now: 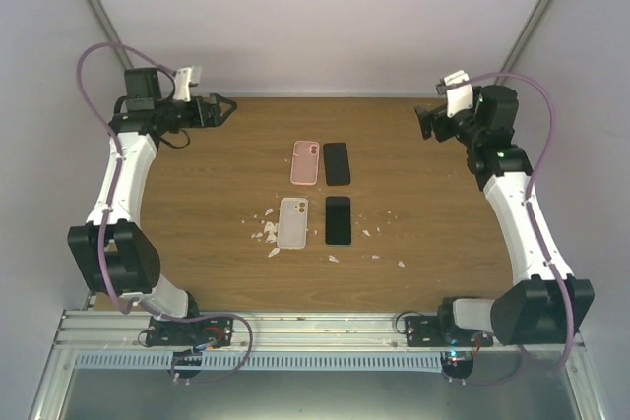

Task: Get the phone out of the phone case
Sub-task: Reset both arms

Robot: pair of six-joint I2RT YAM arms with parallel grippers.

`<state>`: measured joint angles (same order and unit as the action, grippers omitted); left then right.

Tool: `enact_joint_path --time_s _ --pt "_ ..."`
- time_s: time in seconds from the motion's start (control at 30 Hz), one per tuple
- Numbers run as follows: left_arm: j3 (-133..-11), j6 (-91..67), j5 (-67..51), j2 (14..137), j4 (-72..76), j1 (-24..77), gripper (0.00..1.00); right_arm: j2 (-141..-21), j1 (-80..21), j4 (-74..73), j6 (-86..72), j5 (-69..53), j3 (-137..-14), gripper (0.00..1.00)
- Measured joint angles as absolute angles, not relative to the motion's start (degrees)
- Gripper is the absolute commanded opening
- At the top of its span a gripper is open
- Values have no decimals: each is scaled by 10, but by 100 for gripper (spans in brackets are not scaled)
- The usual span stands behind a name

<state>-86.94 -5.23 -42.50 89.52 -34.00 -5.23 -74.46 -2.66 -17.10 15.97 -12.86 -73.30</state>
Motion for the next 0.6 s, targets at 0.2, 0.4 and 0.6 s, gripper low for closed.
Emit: enact_joint_path --time_s 0.2,0.4,0.6 --pt "-856 -5 -388 889 -336 -109 99 -714 39 -156 138 -152 -651 100" --pt "-756 20 -349 855 -303 -142 99 -708 70 -147 124 -169 -581 100" --pt "-681 45 -309 840 -269 -148 99 -708 77 -127 119 -175 -513 100"
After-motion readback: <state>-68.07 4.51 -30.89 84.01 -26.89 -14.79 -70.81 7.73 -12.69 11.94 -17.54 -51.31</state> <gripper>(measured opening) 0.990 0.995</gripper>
